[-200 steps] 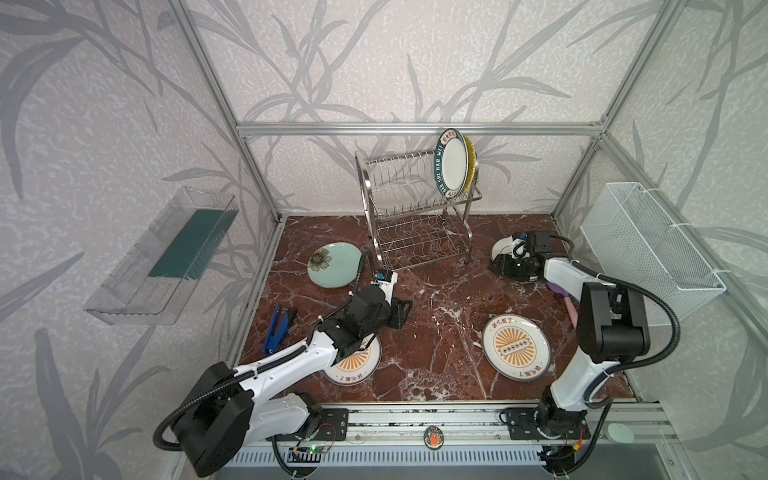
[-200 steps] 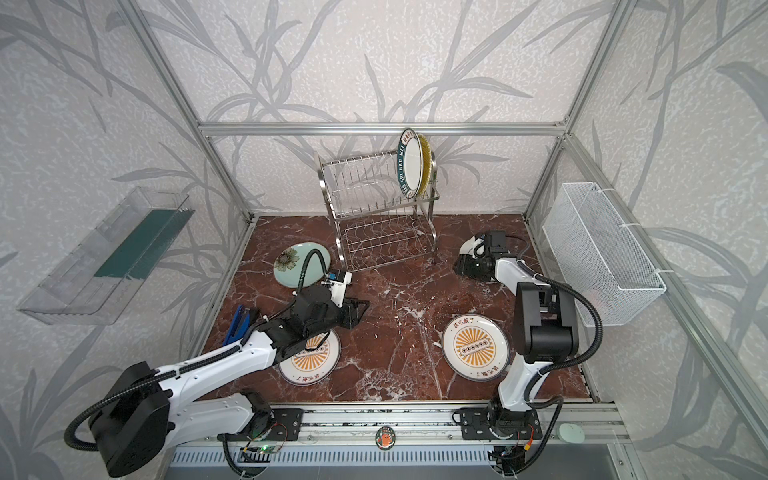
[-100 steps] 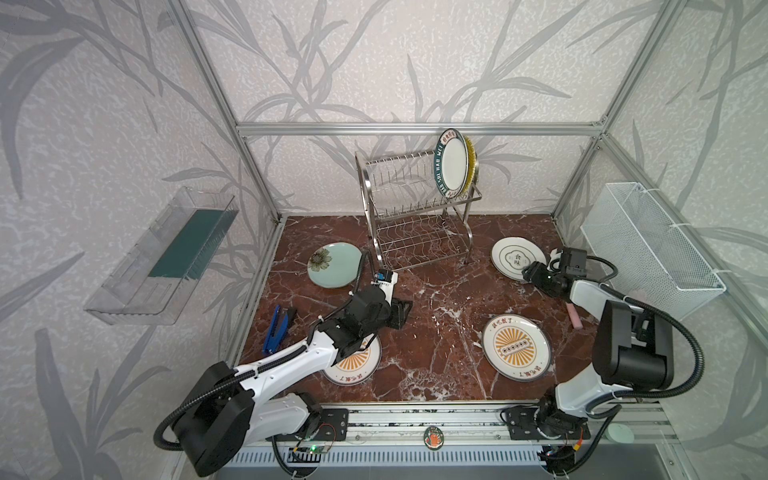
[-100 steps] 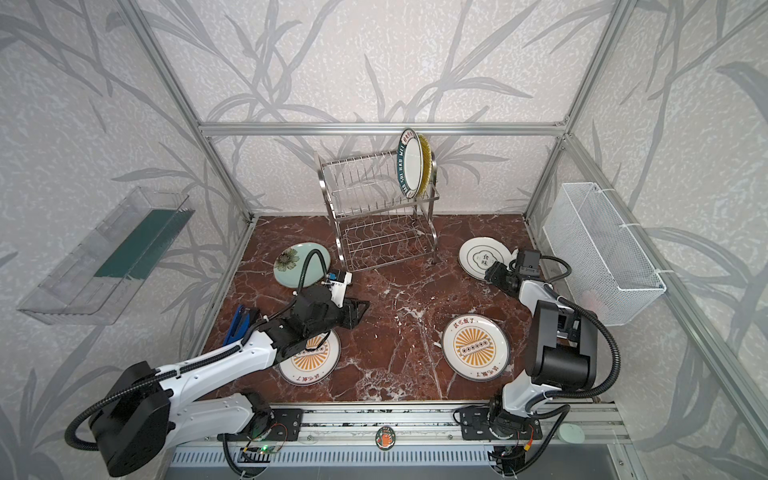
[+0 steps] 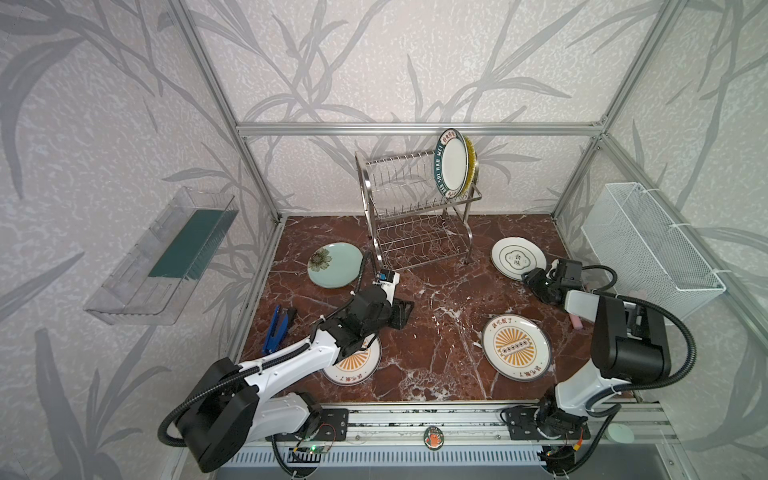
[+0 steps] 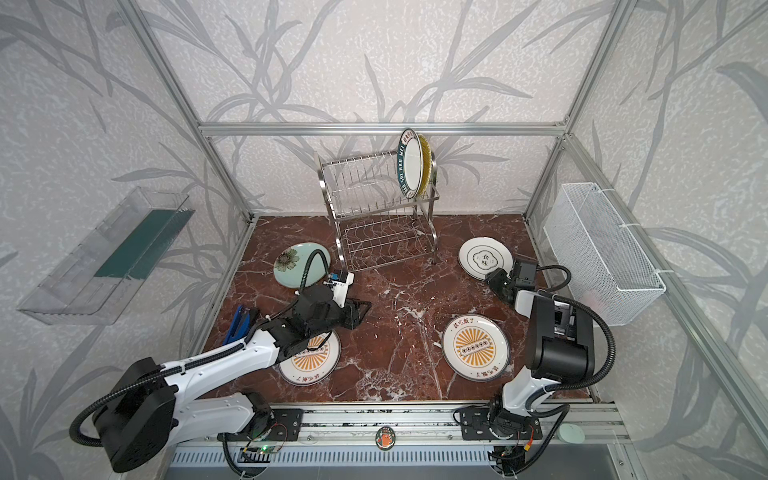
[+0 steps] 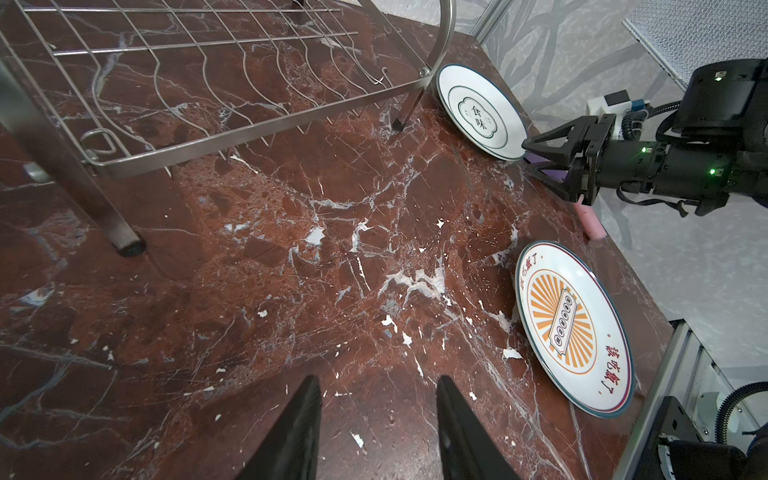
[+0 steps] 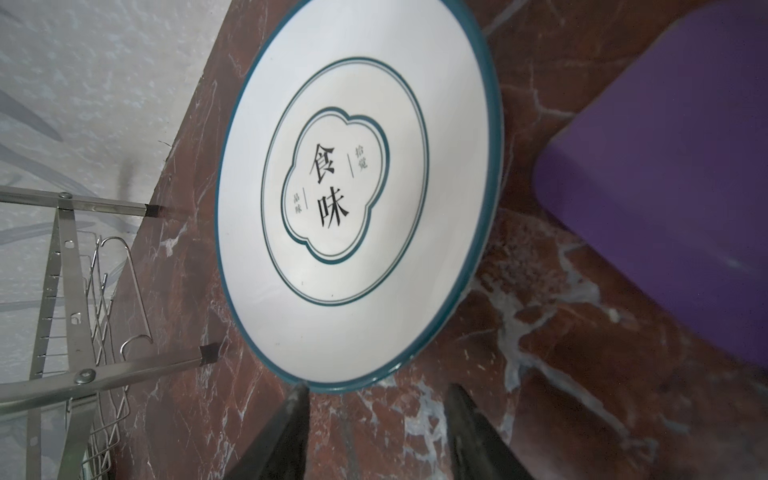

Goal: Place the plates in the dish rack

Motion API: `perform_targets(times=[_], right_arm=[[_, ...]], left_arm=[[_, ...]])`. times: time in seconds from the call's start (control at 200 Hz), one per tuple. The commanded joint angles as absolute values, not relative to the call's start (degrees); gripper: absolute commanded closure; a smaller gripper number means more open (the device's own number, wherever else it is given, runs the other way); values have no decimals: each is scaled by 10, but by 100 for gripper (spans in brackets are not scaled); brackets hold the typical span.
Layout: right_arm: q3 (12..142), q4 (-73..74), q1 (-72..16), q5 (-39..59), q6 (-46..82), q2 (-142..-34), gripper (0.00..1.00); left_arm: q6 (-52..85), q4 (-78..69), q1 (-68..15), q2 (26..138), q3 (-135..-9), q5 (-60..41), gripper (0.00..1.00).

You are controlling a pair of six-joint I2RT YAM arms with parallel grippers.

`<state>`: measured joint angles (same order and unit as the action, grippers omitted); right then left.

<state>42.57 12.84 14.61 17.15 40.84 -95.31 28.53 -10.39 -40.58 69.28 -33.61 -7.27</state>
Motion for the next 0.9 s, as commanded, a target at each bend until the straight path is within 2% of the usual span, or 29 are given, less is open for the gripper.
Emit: perform_targets(times=[0.0,0.48,0.895], right_arm=[[415,165,147,162,445,-959,46],[400,262,138,161,537,-1023,48],[381,332,134,152,595,-1063,63]], left_arm=[[288,-120,-409,700,-338,-76,56],[286,-117,-409,695,-338,-78,56],[285,-114,-409,695,-338,-77,56]])
